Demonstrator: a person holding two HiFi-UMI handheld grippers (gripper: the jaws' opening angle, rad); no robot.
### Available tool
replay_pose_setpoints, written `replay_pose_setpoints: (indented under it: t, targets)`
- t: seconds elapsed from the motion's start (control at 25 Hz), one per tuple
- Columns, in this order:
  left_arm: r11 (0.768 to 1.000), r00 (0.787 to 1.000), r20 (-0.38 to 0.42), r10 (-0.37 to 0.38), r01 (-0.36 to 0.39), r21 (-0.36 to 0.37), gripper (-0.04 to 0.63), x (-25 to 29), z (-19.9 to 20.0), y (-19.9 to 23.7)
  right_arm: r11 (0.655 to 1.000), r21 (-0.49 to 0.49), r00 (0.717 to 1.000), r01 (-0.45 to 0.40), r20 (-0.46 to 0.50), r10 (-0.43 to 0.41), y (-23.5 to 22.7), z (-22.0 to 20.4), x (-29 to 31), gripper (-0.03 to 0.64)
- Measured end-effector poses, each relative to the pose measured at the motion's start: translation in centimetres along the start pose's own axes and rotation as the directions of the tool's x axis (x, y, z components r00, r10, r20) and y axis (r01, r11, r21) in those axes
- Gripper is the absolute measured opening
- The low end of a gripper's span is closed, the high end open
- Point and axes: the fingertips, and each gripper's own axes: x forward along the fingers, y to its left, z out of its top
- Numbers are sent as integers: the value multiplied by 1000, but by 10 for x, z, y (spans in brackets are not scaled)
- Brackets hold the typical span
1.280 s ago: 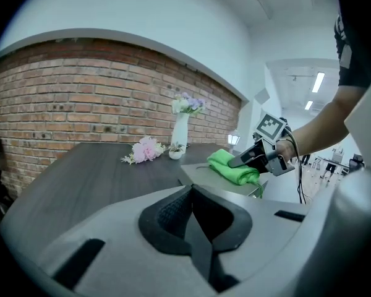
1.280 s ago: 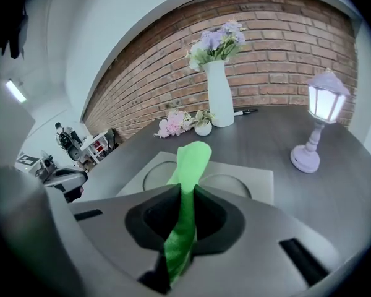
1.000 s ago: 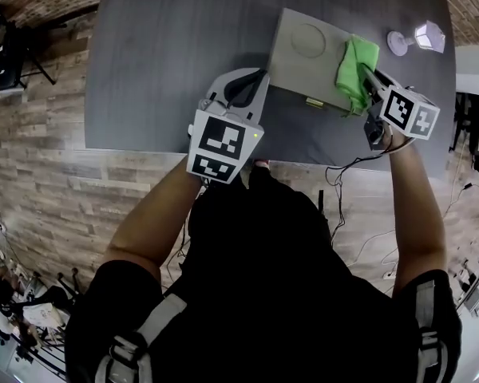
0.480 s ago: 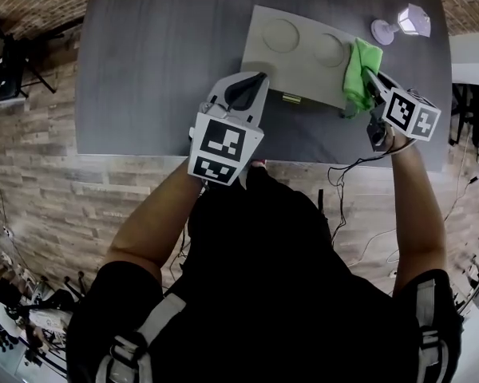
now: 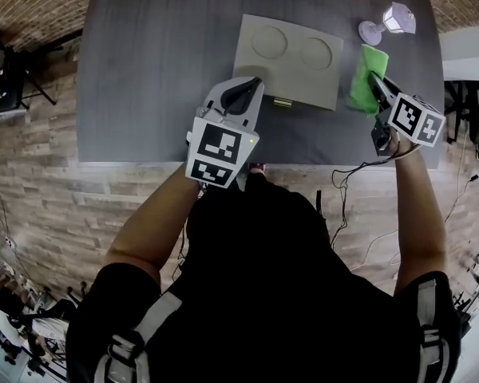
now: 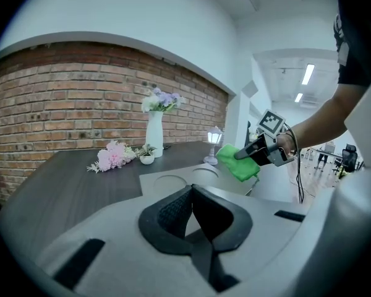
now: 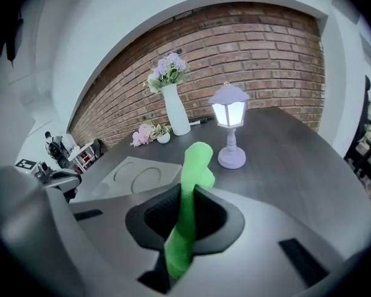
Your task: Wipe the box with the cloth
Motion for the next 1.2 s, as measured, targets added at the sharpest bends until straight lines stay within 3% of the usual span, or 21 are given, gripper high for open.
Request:
replay_pose_setpoints:
  t: [0.12,0.32,0.52,0.72,0.88,1.2]
  targets:
    - [1000,1000,0,1,-1,6,8,-9,0,7,999,-3,999,-34,33,34,23,16,-5,38]
    - [999,999,11,36,-36,-1,8,-33,-3,36,983,-15,981,-181,73,182,108,42,7,38]
    - [996,996,10,83,-83,-38,8,-63,-20,74,938,-31,938,-345,36,346,218,39,36,38]
    - [990,993,6,118,-117,-77,9,-91,-42,110,896,0,896,-443,-26,443,305,18,67,38]
    - [985,990,-5,139,-139,-101,8,-109,-60,136,890,-4,889,-455,-66,454,339,2,89,38]
    - [985,992,-4,130,-130,-116,8,-117,-73,156,938,8,933,-347,-96,346,320,-16,107,38]
